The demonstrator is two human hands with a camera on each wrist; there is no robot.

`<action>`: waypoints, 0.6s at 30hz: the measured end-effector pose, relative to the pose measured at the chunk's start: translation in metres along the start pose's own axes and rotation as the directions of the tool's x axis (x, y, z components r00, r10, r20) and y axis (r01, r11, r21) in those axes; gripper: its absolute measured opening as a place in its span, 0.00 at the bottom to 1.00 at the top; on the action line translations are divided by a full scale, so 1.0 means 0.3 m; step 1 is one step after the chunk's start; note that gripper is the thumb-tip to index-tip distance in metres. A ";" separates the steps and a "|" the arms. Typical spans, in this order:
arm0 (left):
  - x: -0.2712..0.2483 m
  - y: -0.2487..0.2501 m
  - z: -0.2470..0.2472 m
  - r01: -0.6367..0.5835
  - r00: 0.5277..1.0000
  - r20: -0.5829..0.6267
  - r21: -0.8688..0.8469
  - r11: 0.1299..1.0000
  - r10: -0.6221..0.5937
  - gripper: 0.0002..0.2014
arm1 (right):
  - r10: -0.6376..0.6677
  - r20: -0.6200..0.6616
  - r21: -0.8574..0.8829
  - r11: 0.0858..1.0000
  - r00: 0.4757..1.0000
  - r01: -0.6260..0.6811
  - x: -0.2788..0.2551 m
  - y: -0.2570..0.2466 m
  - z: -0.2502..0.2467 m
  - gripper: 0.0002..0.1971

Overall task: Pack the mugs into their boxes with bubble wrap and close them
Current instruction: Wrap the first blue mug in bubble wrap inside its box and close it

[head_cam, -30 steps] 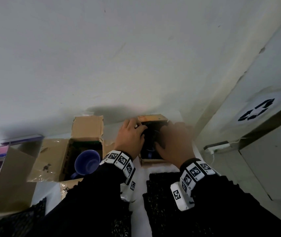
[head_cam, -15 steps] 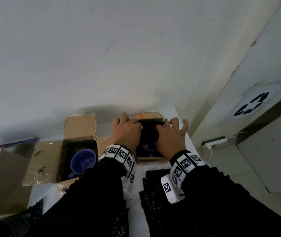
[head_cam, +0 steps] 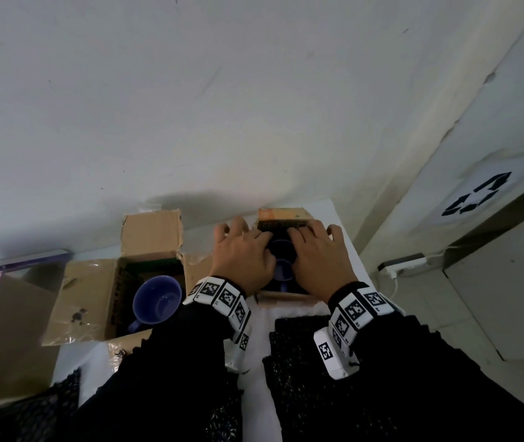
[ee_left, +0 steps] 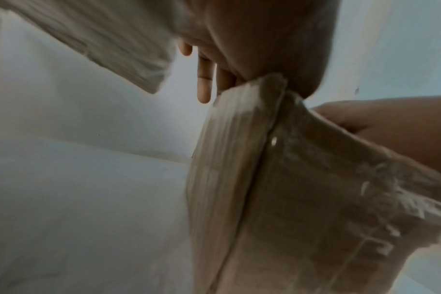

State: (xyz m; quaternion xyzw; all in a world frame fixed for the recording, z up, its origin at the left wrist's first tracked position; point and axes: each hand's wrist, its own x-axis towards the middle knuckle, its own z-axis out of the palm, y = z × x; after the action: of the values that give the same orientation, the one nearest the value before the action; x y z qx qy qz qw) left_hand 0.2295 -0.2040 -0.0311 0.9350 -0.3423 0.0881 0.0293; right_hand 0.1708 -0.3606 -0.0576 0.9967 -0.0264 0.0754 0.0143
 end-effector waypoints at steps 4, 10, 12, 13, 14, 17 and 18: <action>-0.026 0.010 0.017 -0.015 0.996 0.090 0.042 0.999 0.011 0.22 | 0.003 0.022 -0.006 1.000 1.000 -0.003 0.002 -0.005 0.015 0.16; -0.049 0.012 0.017 -0.007 0.999 -0.051 0.029 1.000 0.009 0.15 | -0.009 0.049 0.016 1.000 0.999 0.009 0.002 0.003 0.007 0.22; -0.050 0.007 0.021 -0.023 0.999 -0.048 0.032 0.999 0.025 0.15 | -0.019 0.098 0.042 0.999 0.995 0.015 0.005 0.005 -0.007 0.19; -0.045 0.006 0.022 -0.022 0.999 -0.024 0.039 0.999 0.023 0.17 | -0.023 0.120 0.060 0.998 0.992 0.016 0.005 0.004 -0.015 0.19; -0.037 0.005 0.021 -0.020 1.000 0.011 0.053 0.998 0.020 0.20 | -0.020 0.123 0.079 0.997 0.992 0.010 0.002 0.004 -0.024 0.18; -0.026 0.013 0.005 -0.033 0.991 0.130 0.119 0.992 0.018 0.26 | 0.035 -0.004 0.177 0.984 0.999 -0.034 -0.039 0.013 -0.072 0.13; -0.032 0.019 -0.001 -0.034 0.989 0.147 0.134 0.990 0.014 0.27 | 0.065 -0.065 0.249 0.967 0.996 -0.047 -0.066 0.022 -0.089 0.11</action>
State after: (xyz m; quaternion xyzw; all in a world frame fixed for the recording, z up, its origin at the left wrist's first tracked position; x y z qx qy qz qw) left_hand 0.2185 -0.2021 -0.0326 0.9345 -0.3481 0.0429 -0.0606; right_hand 0.1469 -0.3652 -0.0341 0.9862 -0.0444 0.1144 -0.1110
